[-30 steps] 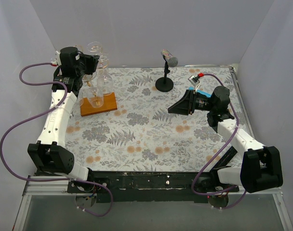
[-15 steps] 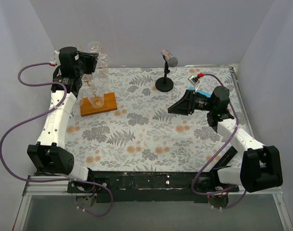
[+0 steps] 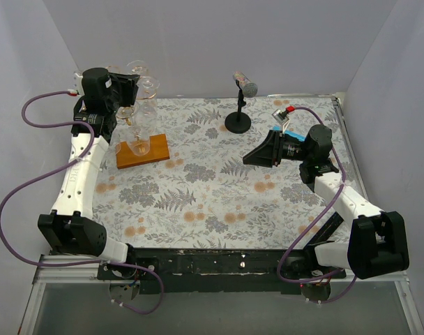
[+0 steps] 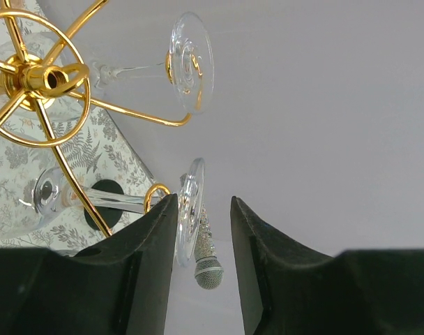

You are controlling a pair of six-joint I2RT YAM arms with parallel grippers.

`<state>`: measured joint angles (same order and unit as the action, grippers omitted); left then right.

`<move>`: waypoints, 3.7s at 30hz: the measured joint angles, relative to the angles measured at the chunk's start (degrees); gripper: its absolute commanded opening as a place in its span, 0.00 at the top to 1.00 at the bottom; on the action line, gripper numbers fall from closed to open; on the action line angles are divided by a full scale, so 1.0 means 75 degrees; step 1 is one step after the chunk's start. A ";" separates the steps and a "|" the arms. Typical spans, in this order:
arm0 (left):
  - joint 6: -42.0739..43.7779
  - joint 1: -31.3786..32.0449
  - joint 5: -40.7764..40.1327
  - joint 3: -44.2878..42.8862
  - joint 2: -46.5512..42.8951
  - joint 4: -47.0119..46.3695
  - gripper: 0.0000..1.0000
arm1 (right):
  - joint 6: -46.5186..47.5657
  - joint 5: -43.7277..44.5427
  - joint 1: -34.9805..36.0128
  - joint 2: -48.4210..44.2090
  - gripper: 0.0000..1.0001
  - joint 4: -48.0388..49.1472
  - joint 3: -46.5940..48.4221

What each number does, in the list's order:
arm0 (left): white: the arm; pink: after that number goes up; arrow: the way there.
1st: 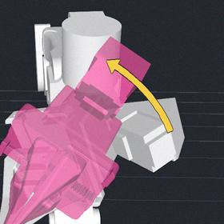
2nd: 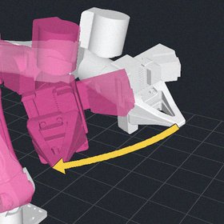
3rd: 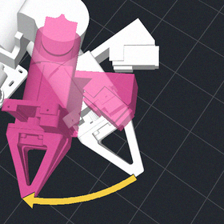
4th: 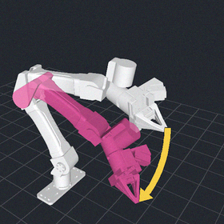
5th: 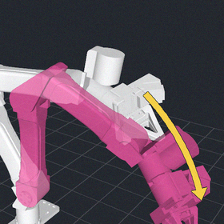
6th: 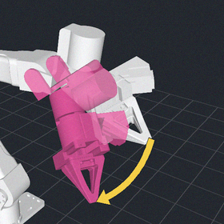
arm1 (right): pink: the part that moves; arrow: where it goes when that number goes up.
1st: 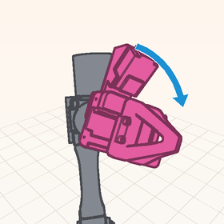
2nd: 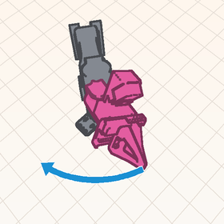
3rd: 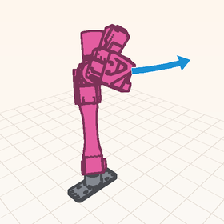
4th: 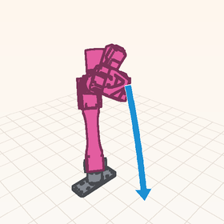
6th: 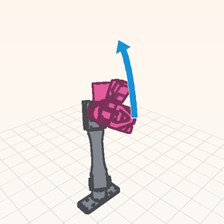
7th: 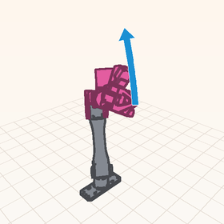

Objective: Place the wine glass upside down on the wine glass rack
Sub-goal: Turn the wine glass upside down at the wine rack, then reset both arms

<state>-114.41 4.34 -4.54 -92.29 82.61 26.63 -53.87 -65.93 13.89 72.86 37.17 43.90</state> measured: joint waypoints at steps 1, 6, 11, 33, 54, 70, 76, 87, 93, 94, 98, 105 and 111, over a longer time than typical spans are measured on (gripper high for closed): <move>0.0000 -0.0006 -0.0003 0.0000 0.0000 -0.0003 0.65 | 0.0006 0.0000 0.0000 0.0000 0.30 -0.0006 0.0000; 0.0000 -0.0017 -0.0009 0.0000 0.0000 0.0000 0.64 | 0.0012 0.0000 0.0000 0.0000 0.30 -0.0035 0.0000; 0.0000 -0.0020 -0.0102 0.0000 0.0000 0.0015 0.63 | 0.0015 0.0000 0.0000 0.0000 0.30 -0.0038 0.0003; -0.0009 -0.0265 -0.0440 -0.0061 -0.0306 -0.0239 0.58 | 0.0041 0.0000 0.0000 0.0000 0.30 -0.0143 0.0003; 0.0321 -0.0265 -0.0621 0.0542 -0.1515 -0.0391 0.25 | 0.0510 0.0058 -0.0003 0.0093 0.30 -0.0504 0.0093; 0.5109 0.0810 0.3570 0.2498 -0.5222 -0.2378 0.02 | 0.6132 0.0358 -0.1632 -0.0676 0.25 -0.4045 0.1463; 0.7335 0.1294 0.4645 0.4150 -0.6009 -0.1818 0.02 | 0.8903 0.3503 -0.1641 -0.2136 0.10 -0.6373 0.1950; 0.8565 0.1303 0.3596 0.6129 -0.7839 -0.0746 0.02 | 0.9192 0.6598 -0.1682 -0.3500 0.10 -0.7799 0.1964; 0.8125 0.1303 0.2241 0.6519 -0.8661 -0.0592 0.02 | 0.9011 0.6417 -0.1693 -0.3815 0.09 -0.8163 0.1964; 0.8005 0.1303 0.2046 0.6580 -0.8737 -0.0571 0.02 | 0.8915 0.6400 -0.1705 -0.3850 0.08 -0.8163 0.1964; 0.7589 0.1303 0.1396 0.6854 -0.9037 -0.0513 0.02 | 0.8393 0.6400 -0.1851 -0.4033 0.07 -0.8160 0.1961; 0.7219 0.1303 0.1233 0.7495 -0.9716 -0.0600 0.02 | 0.7595 0.6604 -0.2203 -0.4310 0.07 -0.8137 0.1912; 0.7189 0.1303 0.1209 0.8058 -1.0010 -0.0606 0.02 | 0.7379 0.6586 -0.2384 -0.4325 0.07 -0.8137 0.1880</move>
<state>-60.49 14.11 4.54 -31.86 7.53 22.09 1.48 -16.53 -3.99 40.42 -23.86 58.00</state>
